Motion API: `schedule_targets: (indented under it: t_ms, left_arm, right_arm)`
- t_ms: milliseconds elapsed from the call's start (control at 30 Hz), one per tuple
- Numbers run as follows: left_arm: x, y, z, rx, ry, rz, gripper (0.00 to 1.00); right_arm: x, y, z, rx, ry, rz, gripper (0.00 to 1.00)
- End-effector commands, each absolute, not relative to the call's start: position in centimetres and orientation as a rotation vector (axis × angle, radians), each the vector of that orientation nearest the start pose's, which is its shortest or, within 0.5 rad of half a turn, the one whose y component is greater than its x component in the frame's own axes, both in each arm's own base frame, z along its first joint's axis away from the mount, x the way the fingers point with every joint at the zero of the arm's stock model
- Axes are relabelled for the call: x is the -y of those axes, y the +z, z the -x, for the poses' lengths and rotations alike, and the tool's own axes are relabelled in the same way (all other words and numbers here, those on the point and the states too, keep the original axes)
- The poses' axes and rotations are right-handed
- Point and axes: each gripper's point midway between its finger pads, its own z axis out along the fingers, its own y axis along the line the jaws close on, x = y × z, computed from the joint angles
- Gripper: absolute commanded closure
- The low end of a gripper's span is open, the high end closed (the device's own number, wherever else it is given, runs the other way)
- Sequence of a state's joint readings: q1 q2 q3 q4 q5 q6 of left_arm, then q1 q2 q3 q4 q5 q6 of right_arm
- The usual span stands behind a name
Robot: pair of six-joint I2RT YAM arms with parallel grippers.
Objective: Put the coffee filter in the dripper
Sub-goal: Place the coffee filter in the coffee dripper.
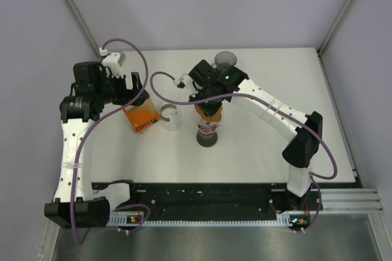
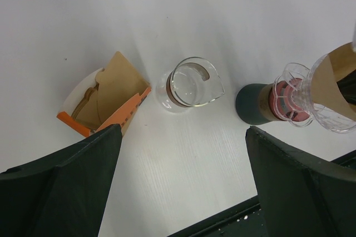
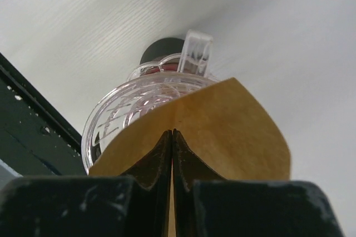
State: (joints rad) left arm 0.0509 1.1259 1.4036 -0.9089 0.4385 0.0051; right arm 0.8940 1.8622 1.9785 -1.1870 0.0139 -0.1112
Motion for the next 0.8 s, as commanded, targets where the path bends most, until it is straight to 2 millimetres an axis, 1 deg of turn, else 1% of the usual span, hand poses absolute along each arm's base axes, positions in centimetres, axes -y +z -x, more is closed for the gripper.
schedule_targets:
  t_ms: [0,100,167,300,367,433,500,533,600,633,700,767]
  left_arm:
    - [6.0,32.4,-29.5,-2.090,-0.448,-0.215,0.01]
    - [6.1,32.5,-29.4,-2.087,-0.451,-0.217,0.01]
    - [6.2,32.5,-29.3,-2.088,-0.455,-0.218,0.01]
    - [6.3,32.3,-29.3,-2.091,-0.468,-0.223,0.01]
    - [6.8,32.1,-29.2,-2.090,-0.503,-0.237,0.01]
    - [7.7,32.0,-29.0,-2.092,-0.580,-0.219,0.01]
    - [8.6,31.6,-29.0,-2.097,-0.660,-0.210,0.07]
    - [9.2,31.5,-28.9,-2.099,-0.713,-0.200,0.11]
    - [11.2,31.6,-28.5,-2.092,-0.882,-0.189,0.25]
    - [12.3,31.5,-28.3,-2.099,-0.959,-0.173,0.30]
    - [14.6,30.9,-28.0,-2.118,-1.086,-0.172,0.33]
    - [16.3,29.9,-27.6,-2.158,-1.160,-0.160,0.33]
  right_arm:
    - [-33.2,20.1,-25.6,-2.343,0.362,1.285,1.00]
    - [-32.5,18.0,-26.2,-2.393,0.308,1.262,1.00]
    - [-32.2,17.5,-26.5,-2.417,0.294,1.241,1.00]
    - [-32.2,18.2,-27.1,-2.402,0.282,1.211,1.00]
    - [-32.4,18.9,-27.2,-2.383,0.291,1.206,1.00]
    - [-32.6,19.6,-27.4,-2.366,0.298,1.197,1.00]
    - [-32.9,20.3,-27.6,-2.347,0.312,1.192,1.00]
    - [-33.0,20.6,-27.6,-2.339,0.320,1.191,1.00]
    - [-33.1,20.7,-27.6,-2.333,0.321,1.196,1.00]
    - [-33.0,20.5,-27.6,-2.338,0.318,1.198,1.00]
    - [-32.9,20.2,-27.7,-2.345,0.305,1.201,1.00]
    - [-32.9,19.9,-27.7,-2.352,0.307,1.199,1.00]
